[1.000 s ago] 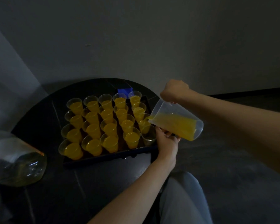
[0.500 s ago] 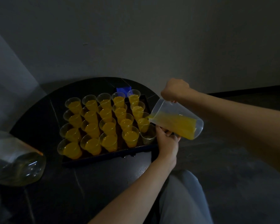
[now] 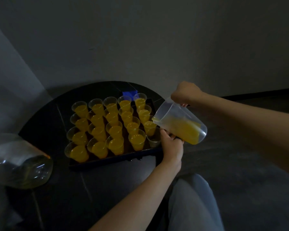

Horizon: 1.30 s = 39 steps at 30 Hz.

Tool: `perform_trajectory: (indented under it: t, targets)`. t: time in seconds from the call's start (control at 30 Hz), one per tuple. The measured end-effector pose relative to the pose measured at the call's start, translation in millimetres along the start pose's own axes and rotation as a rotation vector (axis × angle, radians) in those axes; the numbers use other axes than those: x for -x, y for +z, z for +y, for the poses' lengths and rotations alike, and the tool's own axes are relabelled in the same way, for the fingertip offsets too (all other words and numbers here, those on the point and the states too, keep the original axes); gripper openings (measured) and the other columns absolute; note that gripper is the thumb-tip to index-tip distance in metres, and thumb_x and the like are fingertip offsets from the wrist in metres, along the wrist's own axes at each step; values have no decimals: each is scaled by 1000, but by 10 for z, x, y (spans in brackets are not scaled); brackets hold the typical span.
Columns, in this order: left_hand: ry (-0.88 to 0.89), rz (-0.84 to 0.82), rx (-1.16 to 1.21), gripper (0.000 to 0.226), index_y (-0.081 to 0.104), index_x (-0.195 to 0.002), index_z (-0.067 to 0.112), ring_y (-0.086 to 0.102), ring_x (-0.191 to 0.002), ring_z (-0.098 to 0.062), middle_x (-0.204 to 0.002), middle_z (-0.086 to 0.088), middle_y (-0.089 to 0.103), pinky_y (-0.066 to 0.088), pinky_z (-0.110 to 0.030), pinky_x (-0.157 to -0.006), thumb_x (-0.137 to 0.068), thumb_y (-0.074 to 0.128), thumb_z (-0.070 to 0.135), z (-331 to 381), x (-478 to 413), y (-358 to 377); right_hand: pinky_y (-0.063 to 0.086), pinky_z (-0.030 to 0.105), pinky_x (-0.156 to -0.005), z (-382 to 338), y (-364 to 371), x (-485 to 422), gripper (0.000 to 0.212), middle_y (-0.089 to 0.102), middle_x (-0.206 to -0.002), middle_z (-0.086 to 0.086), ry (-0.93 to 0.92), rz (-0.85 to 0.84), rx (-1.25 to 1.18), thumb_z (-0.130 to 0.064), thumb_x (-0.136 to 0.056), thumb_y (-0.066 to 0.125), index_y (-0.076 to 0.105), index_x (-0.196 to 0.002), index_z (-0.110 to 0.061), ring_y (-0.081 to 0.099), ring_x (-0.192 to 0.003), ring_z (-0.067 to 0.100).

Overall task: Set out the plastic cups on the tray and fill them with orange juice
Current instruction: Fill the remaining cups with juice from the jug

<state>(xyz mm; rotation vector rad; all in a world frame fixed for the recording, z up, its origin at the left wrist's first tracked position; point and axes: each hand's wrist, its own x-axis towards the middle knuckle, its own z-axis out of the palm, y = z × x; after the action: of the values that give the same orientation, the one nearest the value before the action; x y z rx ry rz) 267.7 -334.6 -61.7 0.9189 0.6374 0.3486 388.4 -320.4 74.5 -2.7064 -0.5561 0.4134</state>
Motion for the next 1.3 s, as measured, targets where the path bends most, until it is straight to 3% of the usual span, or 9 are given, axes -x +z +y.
perform_trajectory:
  t: [0.33,0.47,0.97,1.3]
  targets:
    - [2,-4,2,88,34,-151,39,56,-127,-11,-137,6,56,46,-48,-111,-89,47,-22,-103,200,-6,49,23,-55,82,2,225,21,63,-72,8,29,18,-6,-13,-95,55,59,-75,-7,63,-65,18]
    - [13,4,-58,96,33,-150,48,52,-134,-14,-141,7,55,40,-53,-115,-85,48,-20,-165,228,-37,53,26,-65,125,18,287,21,61,-78,7,37,23,-17,-15,-96,55,57,-75,-9,61,-71,18]
    - [9,44,-111,92,30,-154,38,50,-133,-10,-139,8,53,44,-44,-113,-88,45,-25,-297,389,-65,39,23,-49,197,86,395,24,53,-67,4,54,33,75,-15,-93,55,52,-70,-10,51,-58,15]
    - [0,47,-101,93,29,-153,42,49,-134,-13,-138,9,51,46,-48,-112,-90,50,-22,-331,407,-69,51,27,-66,222,145,359,24,55,-70,4,43,29,51,-18,-95,56,53,-71,-10,60,-72,18]
